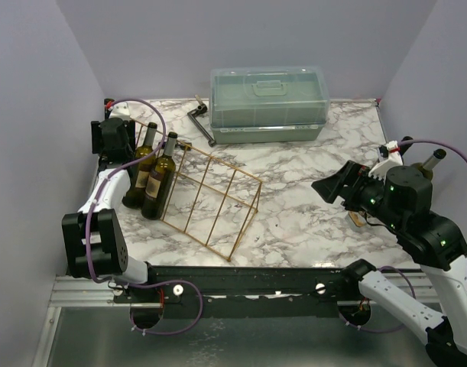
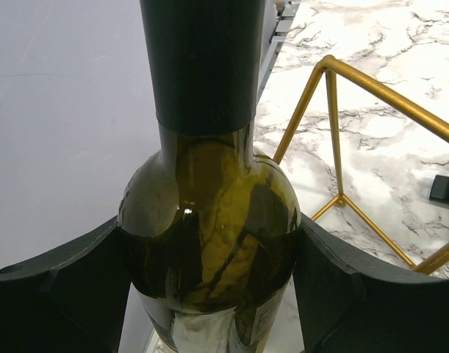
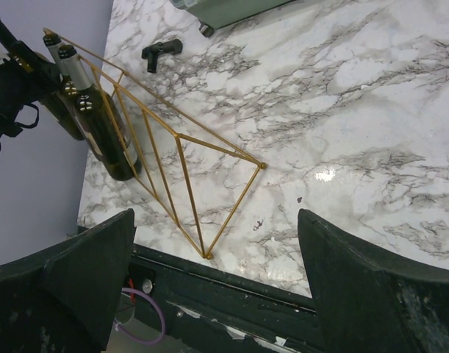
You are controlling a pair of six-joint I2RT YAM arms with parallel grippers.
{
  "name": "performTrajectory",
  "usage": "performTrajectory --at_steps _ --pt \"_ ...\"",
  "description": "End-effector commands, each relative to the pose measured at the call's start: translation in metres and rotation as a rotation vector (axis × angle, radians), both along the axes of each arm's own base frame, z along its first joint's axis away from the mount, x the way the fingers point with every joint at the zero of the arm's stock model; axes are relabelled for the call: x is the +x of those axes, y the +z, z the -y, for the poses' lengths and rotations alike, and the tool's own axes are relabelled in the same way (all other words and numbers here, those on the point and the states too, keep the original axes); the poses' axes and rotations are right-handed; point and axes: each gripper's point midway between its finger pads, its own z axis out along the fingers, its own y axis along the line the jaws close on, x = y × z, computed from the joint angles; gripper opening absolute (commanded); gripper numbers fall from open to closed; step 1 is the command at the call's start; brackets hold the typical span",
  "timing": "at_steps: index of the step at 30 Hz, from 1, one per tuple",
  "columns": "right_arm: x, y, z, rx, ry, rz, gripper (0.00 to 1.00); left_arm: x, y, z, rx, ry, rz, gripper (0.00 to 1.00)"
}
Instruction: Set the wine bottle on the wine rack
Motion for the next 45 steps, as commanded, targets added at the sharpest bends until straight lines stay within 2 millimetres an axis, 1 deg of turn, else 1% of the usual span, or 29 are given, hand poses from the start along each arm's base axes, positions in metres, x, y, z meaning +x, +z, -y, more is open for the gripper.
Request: performTrajectory --at_steps 1,3,8,11,14,15,16,18,20,25,29,33,36,43,45 --pt "-0.005 0.003 -0.003 0.019 0.022 0.001 0.94 0.004 0.009 -0.007 0.028 0.037 0.065 0.0" --pt "-0.005 0.004 -0.003 0.02 0.022 0.003 0.94 0.004 0.012 -0.007 0.046 0.028 0.064 0.0" --pt "-0.006 0.007 -0.01 0.029 0.06 0.001 0.94 0.005 0.018 0.0 0.127 -0.067 0.038 0.0" --pt "-0.004 0.008 -0.014 0.02 0.084 0.0 0.94 0.001 0.019 0.007 0.163 -0.128 0.023 0.0" --pt "-0.002 0.007 -0.017 -0.001 0.105 -0.007 0.95 -0.006 0.022 0.004 0.179 -0.113 0.001 0.0" --pt "-0.001 0.006 -0.018 -0.01 0.109 -0.01 0.95 -0.008 0.02 0.005 0.175 -0.118 -0.011 0.0" --pt "0.0 0.005 -0.018 -0.015 0.114 -0.013 0.95 -0.01 0.013 0.009 0.157 -0.139 -0.035 0.0" --pt "0.001 0.001 -0.02 -0.017 0.121 -0.015 0.95 -0.01 -0.001 0.022 0.115 -0.208 -0.067 0.0" --pt "0.002 -0.003 -0.024 -0.008 0.135 -0.017 0.95 -0.008 -0.011 0.032 0.078 -0.255 -0.079 0.0" --pt "0.001 -0.013 -0.026 -0.001 0.144 -0.029 0.95 -0.007 -0.031 0.027 0.056 -0.215 -0.109 0.0" --pt "0.0 -0.014 -0.023 -0.014 0.137 -0.021 0.95 -0.009 -0.035 0.03 0.047 -0.218 -0.106 0.0" --pt "0.001 -0.014 -0.023 -0.018 0.139 -0.015 0.95 -0.01 -0.018 0.029 0.057 -0.2 -0.052 0.0" --pt "0.003 -0.015 -0.027 -0.012 0.152 -0.019 0.95 -0.014 0.004 0.031 0.068 -0.207 0.002 0.0" --pt "0.005 -0.018 -0.03 -0.011 0.161 -0.024 0.95 -0.019 0.043 0.048 0.074 -0.322 0.106 0.0" --pt "0.005 -0.018 -0.031 -0.01 0.164 -0.027 0.95 -0.02 0.05 0.051 0.066 -0.36 0.139 0.0"
